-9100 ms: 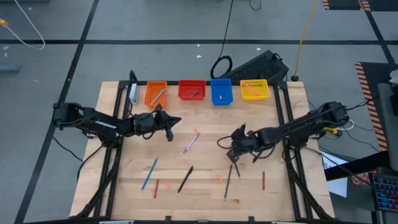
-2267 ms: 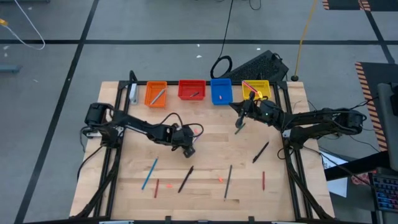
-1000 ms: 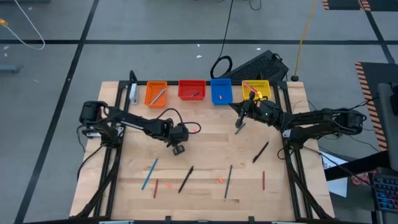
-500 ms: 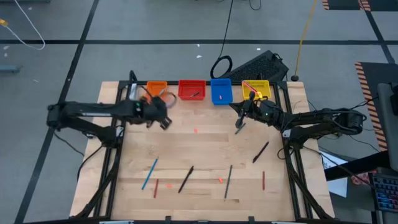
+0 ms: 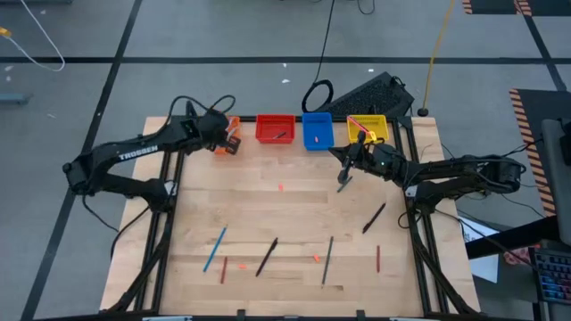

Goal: Sort crayons/erasers/pens/pencils in bins
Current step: Put the purple pen into the orange basket

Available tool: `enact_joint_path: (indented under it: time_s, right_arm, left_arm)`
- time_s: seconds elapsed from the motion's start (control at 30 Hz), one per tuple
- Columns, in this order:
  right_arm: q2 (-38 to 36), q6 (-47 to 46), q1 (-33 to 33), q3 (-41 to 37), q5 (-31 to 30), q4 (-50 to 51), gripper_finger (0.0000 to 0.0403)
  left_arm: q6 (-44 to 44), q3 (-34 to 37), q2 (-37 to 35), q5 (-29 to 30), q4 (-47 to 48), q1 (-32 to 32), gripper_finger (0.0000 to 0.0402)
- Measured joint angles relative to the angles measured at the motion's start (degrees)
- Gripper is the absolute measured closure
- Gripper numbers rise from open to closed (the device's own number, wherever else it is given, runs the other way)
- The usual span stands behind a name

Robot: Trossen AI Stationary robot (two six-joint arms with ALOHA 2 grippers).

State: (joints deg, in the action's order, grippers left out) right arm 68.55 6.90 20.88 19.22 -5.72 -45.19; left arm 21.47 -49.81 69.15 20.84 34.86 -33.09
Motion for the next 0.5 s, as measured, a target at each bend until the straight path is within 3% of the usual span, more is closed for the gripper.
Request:
enact_joint_path:
  time_s: [0.3, 0.5]
  right_arm:
    - [0.00, -0.02, 0.00, 0.00, 0.04, 0.02, 0.0403]
    - [0.00, -0.17, 0.00, 0.00, 0.02, 0.00, 0.0403]
  left_arm:
    - [-7.55, 9.76, 4.23, -2.41, -16.91, -9.71, 0.0375]
    - [-9.03, 12.62, 7.18, -6.41, -25.58, -13.37, 0.0375]
